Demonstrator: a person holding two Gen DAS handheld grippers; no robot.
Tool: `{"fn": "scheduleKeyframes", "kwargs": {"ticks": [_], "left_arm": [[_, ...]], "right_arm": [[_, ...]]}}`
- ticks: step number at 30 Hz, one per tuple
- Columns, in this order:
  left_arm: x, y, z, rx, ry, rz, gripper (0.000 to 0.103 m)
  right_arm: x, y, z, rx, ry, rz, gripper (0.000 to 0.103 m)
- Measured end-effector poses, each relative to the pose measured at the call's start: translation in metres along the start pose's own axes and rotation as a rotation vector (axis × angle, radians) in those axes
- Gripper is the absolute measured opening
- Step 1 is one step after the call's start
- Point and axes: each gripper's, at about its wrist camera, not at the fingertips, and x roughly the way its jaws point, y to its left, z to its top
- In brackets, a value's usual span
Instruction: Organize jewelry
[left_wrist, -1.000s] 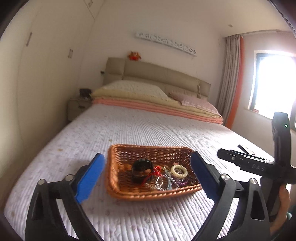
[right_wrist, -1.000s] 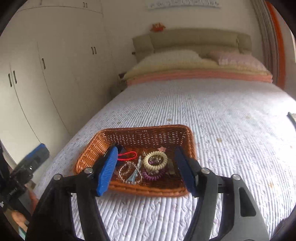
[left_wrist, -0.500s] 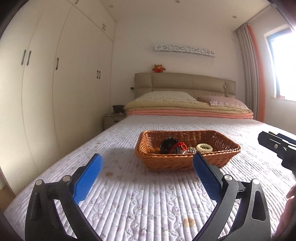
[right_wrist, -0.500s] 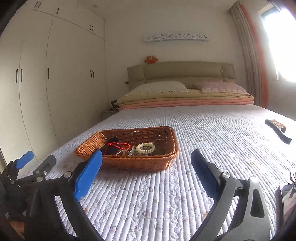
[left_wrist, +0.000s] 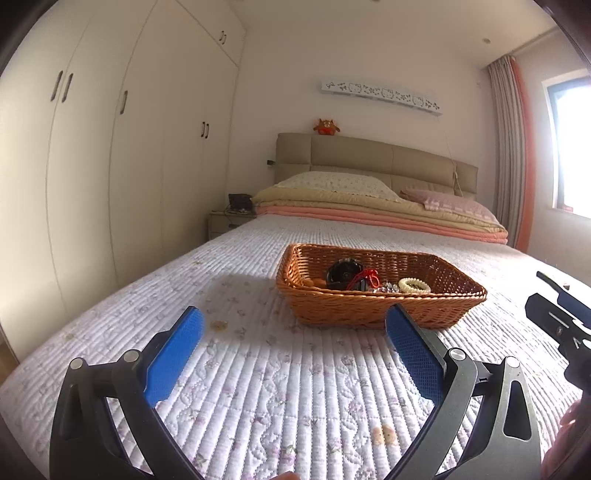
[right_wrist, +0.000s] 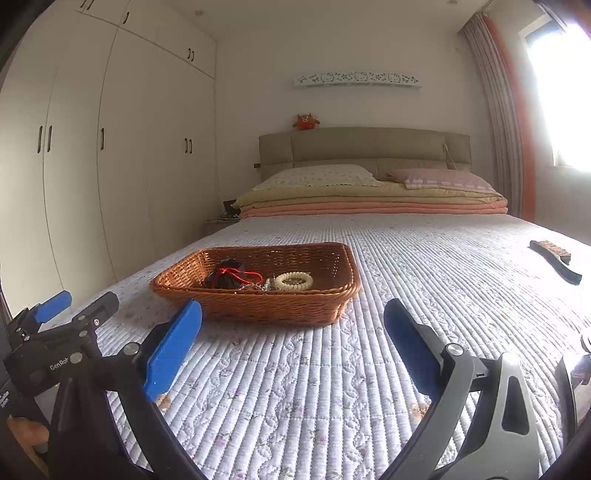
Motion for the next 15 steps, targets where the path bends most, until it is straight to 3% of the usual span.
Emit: {"fn": "scheduleKeyframes", "kwargs": {"ticks": [15], "left_arm": [[-0.001,-0.022,0.001,0.085,-0.005,0.046,0.095]], "right_arm": [[0.001,0.011,0.0,-0.053,0.02,-0.032,0.095]]}}
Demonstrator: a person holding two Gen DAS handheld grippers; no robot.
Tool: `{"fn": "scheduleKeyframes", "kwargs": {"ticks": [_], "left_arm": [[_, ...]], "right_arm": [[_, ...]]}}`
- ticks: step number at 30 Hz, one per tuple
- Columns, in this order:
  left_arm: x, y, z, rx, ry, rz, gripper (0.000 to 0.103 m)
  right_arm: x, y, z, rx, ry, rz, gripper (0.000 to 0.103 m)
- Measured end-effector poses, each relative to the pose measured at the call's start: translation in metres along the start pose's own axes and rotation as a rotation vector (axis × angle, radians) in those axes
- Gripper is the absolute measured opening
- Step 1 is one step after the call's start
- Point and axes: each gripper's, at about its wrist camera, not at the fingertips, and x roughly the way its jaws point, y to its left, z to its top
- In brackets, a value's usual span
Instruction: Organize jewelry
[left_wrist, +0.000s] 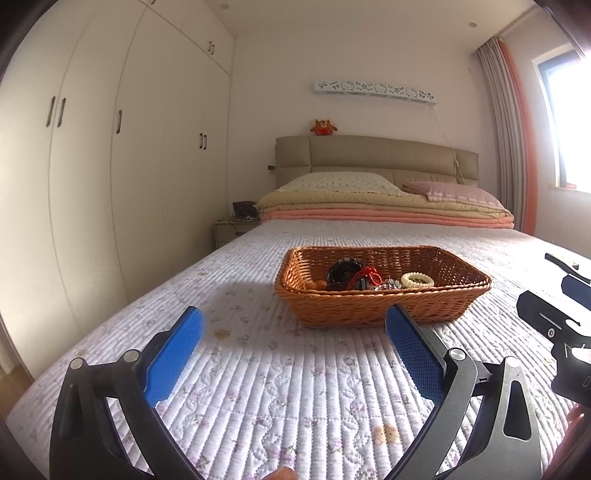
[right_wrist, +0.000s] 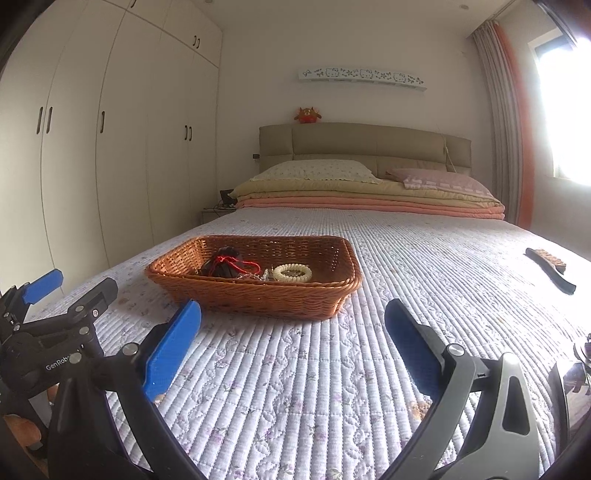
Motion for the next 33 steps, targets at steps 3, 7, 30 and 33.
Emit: {"fn": "scheduleKeyframes", "kwargs": {"ticks": [3,7,30,33], "left_arm": [[0.0008,0.0003,0.0004,-0.002,0.007,0.006,0.096],[0.0004,0.0011,0.0017,-0.007,0.01,0.007,0.096],[0.0002,0.0022,0.0023,-0.008,0.017,0.01,0.096],[0.0,0.003,0.0022,-0.01,0.021,0.012,0.096]], "right_arm": [[-0.0006,0.0005,-0.0001,-0.001,-0.003,-0.002,0.095],[0.0007,0.0006,0.0,0.003,0.003,-0.004,0.095],[0.0035,-0.0026,0.0012,0.013,0.018,-0.005,0.095],[0.0036,-0.0024,0.0012,0.012,0.018,-0.005,0.095]]}}
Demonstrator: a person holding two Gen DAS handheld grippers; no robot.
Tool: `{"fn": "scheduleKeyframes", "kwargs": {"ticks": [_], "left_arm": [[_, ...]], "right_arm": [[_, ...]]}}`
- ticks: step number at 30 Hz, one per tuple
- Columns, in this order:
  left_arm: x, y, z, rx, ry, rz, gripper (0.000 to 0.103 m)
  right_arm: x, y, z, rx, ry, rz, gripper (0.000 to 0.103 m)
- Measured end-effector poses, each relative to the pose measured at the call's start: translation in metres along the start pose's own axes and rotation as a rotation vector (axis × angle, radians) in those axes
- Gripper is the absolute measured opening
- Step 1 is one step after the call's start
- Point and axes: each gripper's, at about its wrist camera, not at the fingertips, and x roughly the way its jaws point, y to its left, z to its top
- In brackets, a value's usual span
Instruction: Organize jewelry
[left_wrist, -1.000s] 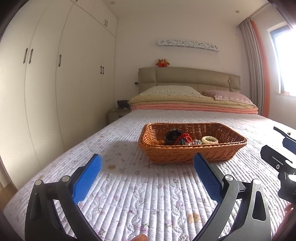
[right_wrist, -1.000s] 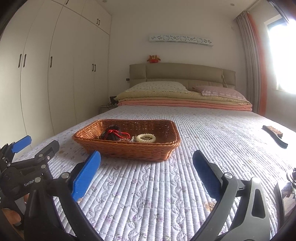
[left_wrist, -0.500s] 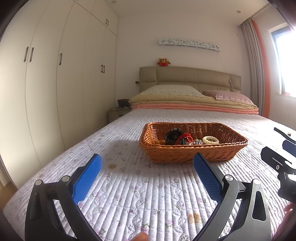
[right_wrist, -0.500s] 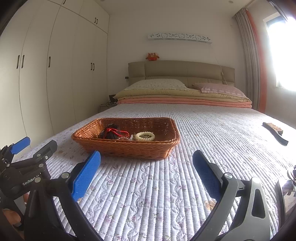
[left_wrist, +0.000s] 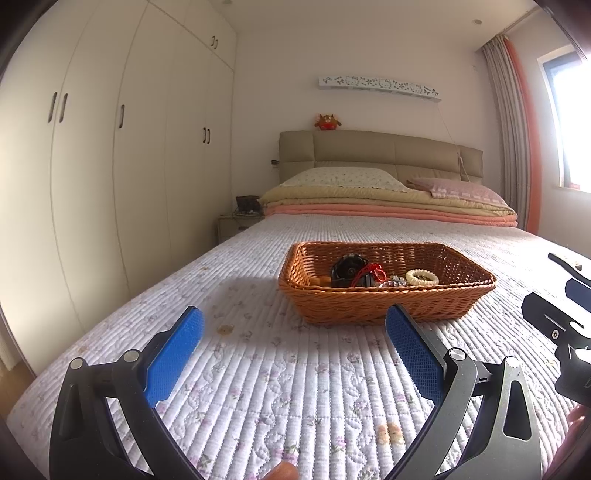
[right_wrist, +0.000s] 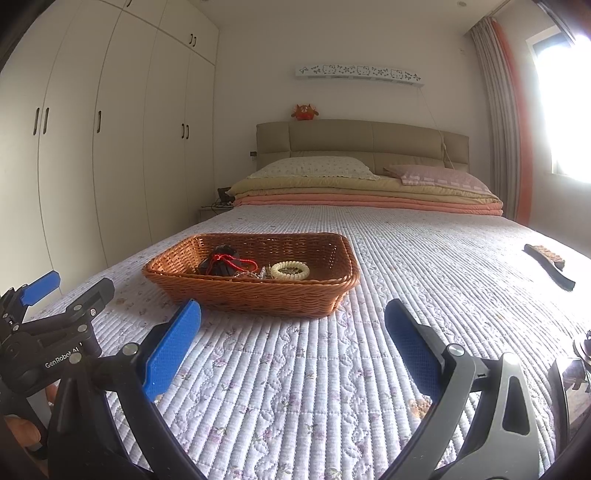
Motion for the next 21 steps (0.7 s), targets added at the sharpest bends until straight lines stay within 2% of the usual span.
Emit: {"fn": "scheduleKeyframes", "kwargs": {"ticks": [21], "left_arm": [[0.0,0.0001,0.0002,0.0,0.0,0.001,0.096]], "right_arm": [[0.0012,-0.0011,0.0005,-0.004,0.002,0.004,0.095]]}}
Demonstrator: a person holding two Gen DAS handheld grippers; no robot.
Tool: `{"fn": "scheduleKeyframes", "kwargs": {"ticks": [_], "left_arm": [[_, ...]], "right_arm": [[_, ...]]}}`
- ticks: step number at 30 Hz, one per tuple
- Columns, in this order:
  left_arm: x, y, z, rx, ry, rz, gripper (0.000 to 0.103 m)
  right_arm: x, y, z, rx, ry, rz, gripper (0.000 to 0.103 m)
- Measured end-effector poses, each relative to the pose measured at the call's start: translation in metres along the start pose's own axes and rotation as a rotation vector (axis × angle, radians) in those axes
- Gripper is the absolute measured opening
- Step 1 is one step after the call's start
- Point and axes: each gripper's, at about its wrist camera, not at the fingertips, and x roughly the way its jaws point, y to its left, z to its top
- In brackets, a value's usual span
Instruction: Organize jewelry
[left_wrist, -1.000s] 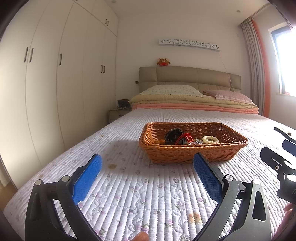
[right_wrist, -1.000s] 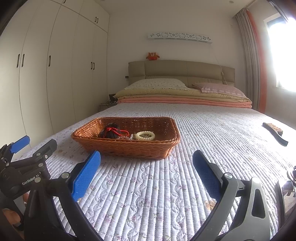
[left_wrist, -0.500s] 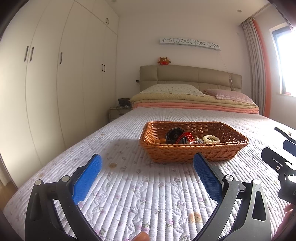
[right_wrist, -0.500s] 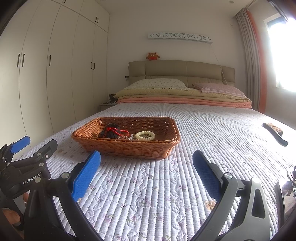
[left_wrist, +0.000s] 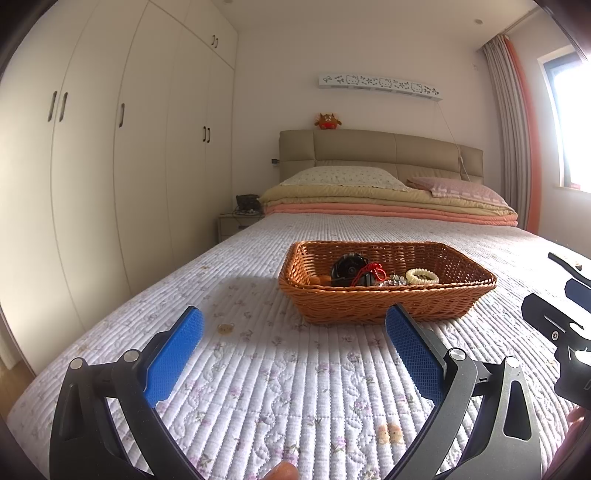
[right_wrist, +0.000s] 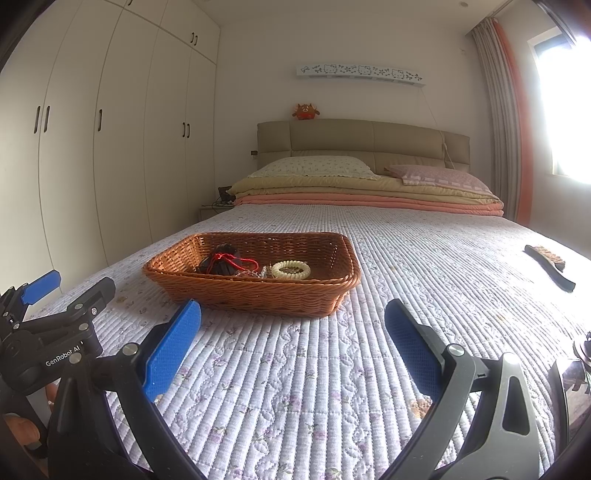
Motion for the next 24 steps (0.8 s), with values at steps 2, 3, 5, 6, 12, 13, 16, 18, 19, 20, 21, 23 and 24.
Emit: {"fn": "scheduleKeyframes", "kwargs": {"ticks": [2,3,5,6,12,13,16,18,19,20,21,23,24], "left_arm": [[0.0001,0.0001,0.0001,0.0,0.0,0.0,0.096],[0.0001,0.0003,0.0001,0.0,0.0,0.0,0.096],[0.0001,0.0007,0.0,-0.001,0.001,-0.001,0.096],[0.0002,0.0003,0.0001,0.0,0.002,-0.001,0.096],[-0.0002,0.0002,-0.0002,-0.002,0.005,-0.001,0.096],[0.0005,0.0,0.0001,-0.002,0.005,-0.001,0.096],[0.0002,0.0002,0.0,-0.001,0.005,0.0,0.096],[0.0004,0.0002,0.0001,-0.001,0.004,0.0,0.096],[0.0004,0.0003,0.0,-0.001,0.005,0.0,0.096],[0.0006,0.0002,0.0002,-0.001,0.005,0.0,0.096],[0.0005,0.0004,0.0001,-0.001,0.005,0.0,0.096],[0.0002,0.0008,0.0001,-0.002,0.005,0.001,0.096],[0.0007,0.0005,0.0001,-0.003,0.005,0.001,0.096]], "right_arm": [[0.0,-0.0002,-0.0001,0.0,0.0,0.0,0.095],[0.0,0.0001,0.0,0.0,0.0,0.0,0.095],[-0.0001,0.0003,0.0,0.0,0.0,0.0,0.095],[0.0001,0.0001,0.0,-0.001,0.0,0.0,0.095],[0.0005,0.0007,-0.0001,-0.002,0.003,0.0,0.095],[0.0005,0.0004,-0.0003,-0.003,0.004,0.001,0.095],[0.0005,-0.0002,-0.0005,-0.004,0.002,0.003,0.095],[0.0001,-0.0013,-0.0006,-0.005,0.003,0.005,0.095],[0.0002,-0.0015,-0.0007,-0.005,0.004,0.005,0.095],[0.0,-0.0015,-0.0008,-0.005,0.003,0.006,0.095],[0.0,-0.0016,-0.0007,-0.006,0.003,0.006,0.095],[-0.0001,-0.0017,-0.0007,-0.006,0.002,0.006,0.095],[0.0,-0.0017,-0.0006,-0.006,0.003,0.006,0.095]]}}
